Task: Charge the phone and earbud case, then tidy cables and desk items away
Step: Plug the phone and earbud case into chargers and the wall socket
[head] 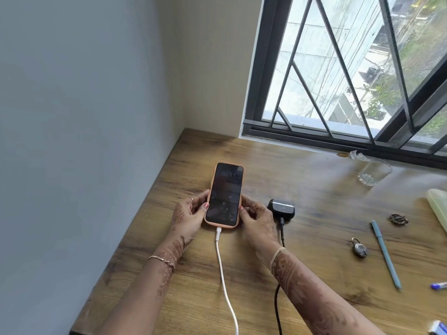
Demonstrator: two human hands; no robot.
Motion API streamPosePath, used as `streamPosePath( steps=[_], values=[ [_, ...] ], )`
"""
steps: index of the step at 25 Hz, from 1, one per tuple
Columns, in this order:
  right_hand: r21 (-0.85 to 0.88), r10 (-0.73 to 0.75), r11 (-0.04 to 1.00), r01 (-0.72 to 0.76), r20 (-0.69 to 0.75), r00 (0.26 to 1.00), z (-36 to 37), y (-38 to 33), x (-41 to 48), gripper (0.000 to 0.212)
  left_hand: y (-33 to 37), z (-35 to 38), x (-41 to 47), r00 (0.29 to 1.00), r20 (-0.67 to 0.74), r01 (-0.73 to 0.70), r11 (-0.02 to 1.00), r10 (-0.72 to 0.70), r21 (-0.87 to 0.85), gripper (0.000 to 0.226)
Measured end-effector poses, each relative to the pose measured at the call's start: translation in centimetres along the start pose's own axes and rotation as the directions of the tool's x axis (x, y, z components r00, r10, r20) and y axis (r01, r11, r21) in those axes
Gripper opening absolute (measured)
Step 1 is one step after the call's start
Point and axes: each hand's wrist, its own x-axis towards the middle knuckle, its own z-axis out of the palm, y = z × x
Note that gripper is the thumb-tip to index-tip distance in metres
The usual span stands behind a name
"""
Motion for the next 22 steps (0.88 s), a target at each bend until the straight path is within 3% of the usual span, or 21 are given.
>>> streamPosePath(
  steps=[9, 22],
  values=[
    [-0.29, 0.006, 0.957, -0.008, -0.005, 1.0, 0.4, -0.1, 1.1, 0.026, 1.7, 0.2, 0.2, 0.998, 0.004, 0.057, 0.949, -0.061, 0.31, 0.035],
    [-0.331, 0.014, 0.943, -0.026, -0.041, 0.999, 0.8, -1.0, 0.6, 0.025, 2.1, 0.4, 0.3, 0.999, 0.008, 0.035, 0.84, -0.047, 0.542, 0.035]
  ],
)
